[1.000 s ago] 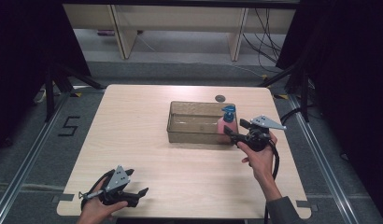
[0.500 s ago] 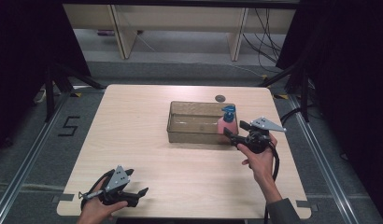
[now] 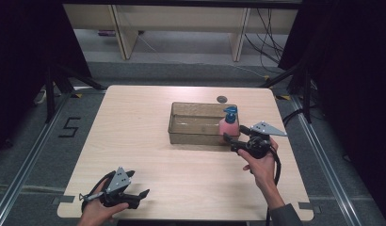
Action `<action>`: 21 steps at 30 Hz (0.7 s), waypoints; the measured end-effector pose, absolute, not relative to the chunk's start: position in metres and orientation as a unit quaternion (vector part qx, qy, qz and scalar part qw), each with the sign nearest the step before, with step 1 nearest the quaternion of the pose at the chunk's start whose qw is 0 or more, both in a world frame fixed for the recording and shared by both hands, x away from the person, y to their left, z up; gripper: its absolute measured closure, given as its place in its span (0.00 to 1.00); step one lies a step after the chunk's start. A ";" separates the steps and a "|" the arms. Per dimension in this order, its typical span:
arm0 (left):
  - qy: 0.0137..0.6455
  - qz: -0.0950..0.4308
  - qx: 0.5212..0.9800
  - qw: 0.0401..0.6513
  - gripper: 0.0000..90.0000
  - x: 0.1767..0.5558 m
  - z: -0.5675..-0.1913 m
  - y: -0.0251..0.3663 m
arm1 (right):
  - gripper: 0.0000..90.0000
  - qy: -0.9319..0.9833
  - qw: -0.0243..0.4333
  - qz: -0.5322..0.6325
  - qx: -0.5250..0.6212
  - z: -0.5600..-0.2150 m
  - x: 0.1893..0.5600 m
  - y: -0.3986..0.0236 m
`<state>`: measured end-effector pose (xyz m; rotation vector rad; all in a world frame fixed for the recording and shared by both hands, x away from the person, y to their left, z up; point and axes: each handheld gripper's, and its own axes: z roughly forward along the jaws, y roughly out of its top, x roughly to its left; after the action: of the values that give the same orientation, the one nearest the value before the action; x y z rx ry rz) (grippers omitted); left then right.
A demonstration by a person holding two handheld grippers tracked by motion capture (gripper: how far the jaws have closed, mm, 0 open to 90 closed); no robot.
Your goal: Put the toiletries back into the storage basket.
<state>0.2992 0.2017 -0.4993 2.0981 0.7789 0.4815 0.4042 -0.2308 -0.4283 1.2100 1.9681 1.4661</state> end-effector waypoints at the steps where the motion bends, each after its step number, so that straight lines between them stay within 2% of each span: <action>1: 0.310 0.192 0.835 0.413 0.17 0.299 -0.499 0.202 | 0.25 0.707 0.207 0.523 0.428 -0.429 0.404 -0.231; 9: 0.309 0.198 0.837 0.405 0.17 0.300 -0.499 0.203 | 0.24 0.703 0.182 0.531 0.437 -0.430 0.396 -0.226; 12: 0.315 0.191 0.832 0.415 0.17 0.300 -0.501 0.202 | 0.24 0.708 0.199 0.532 0.420 -0.431 0.397 -0.228; 15: 0.316 0.193 0.831 0.415 0.17 0.300 -0.501 0.201 | 0.24 0.709 0.192 0.533 0.419 -0.433 0.394 -0.227; 16: 0.307 0.198 0.839 0.403 0.17 0.301 -0.500 0.204 | 0.24 0.707 0.176 0.534 0.429 -0.434 0.391 -0.225; 17: 0.310 0.198 0.838 0.403 0.17 0.301 -0.500 0.204 | 0.24 0.714 0.184 0.530 0.418 -0.435 0.392 -0.226; 18: 0.311 0.193 0.836 0.408 0.17 0.301 -0.500 0.203 | 0.24 0.709 0.168 0.535 0.427 -0.436 0.389 -0.224; 21: 0.315 0.195 0.833 0.410 0.17 0.301 -0.500 0.203 | 0.24 0.716 0.178 0.533 0.415 -0.439 0.389 -0.226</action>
<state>0.3009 0.2027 -0.5000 2.0981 0.7938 0.4910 0.3885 -0.2255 -0.4395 1.1733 2.0254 1.5079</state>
